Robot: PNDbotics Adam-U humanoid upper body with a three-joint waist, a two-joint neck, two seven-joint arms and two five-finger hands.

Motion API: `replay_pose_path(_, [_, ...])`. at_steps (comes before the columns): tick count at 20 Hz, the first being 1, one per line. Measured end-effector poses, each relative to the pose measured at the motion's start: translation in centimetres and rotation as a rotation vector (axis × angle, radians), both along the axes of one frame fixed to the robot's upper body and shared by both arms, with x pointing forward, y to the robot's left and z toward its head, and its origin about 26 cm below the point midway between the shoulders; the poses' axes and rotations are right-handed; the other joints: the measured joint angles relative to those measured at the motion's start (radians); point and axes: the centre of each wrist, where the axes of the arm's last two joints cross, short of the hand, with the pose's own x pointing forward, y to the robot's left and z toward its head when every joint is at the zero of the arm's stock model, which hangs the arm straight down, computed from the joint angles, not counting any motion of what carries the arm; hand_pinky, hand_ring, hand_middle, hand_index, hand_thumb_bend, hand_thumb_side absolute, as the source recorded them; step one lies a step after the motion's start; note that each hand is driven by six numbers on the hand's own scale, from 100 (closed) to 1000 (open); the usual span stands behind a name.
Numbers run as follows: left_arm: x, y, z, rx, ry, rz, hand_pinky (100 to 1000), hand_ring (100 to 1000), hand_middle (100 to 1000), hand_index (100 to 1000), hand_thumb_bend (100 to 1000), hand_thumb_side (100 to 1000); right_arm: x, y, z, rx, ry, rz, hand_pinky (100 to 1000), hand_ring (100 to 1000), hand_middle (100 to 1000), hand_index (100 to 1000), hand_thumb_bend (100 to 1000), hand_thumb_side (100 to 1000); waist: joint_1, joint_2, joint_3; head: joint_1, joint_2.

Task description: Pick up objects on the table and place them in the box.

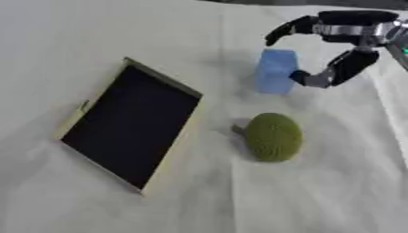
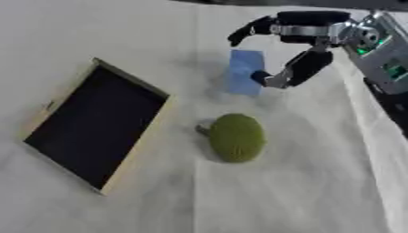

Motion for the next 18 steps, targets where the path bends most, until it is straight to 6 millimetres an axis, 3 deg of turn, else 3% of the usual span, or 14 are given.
replay_pose_path(7, [0.0,0.0,-0.01,0.005,0.002,-0.002,889,887,956,876,100,672,-0.02,-0.11,0.15,-0.021,-0.029,-0.018,1000,1000,864,1000,248,381,0.0,0.001,0.0,0.004,0.0])
replay_pose_path(18, [0.0,0.01,-0.02,0.011,0.005,-0.004,891,890,959,876,100,672,0.71,-0.52,-0.51,-0.067,-0.091,-0.056,1000,1000,869,1000,283,418,-0.002,0.007,0.003,0.004,0.0])
